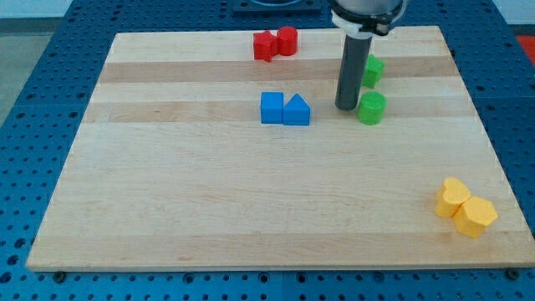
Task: Slide the green circle to the center right of the board
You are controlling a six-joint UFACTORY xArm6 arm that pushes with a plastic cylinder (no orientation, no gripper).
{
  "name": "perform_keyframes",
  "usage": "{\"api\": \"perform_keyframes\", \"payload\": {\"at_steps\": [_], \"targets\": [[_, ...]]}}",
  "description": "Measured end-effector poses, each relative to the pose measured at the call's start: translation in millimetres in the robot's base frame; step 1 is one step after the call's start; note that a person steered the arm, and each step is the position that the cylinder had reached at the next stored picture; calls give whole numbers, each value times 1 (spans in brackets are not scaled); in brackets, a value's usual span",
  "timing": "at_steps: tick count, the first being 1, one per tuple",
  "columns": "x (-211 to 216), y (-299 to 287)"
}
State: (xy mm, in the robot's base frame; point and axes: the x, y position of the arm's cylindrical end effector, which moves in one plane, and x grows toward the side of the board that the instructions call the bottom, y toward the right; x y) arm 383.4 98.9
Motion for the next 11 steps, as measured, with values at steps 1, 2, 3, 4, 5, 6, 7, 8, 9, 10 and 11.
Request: {"api": "perform_keyframes", "payload": {"at_steps": [1, 2, 3, 4, 5, 6, 7, 8, 9, 10, 11], "targets": [[14, -1], [14, 5], [14, 29], [14, 57], [14, 78], [14, 79], [14, 79], [14, 92], [14, 98], [14, 87], [13, 52]]}}
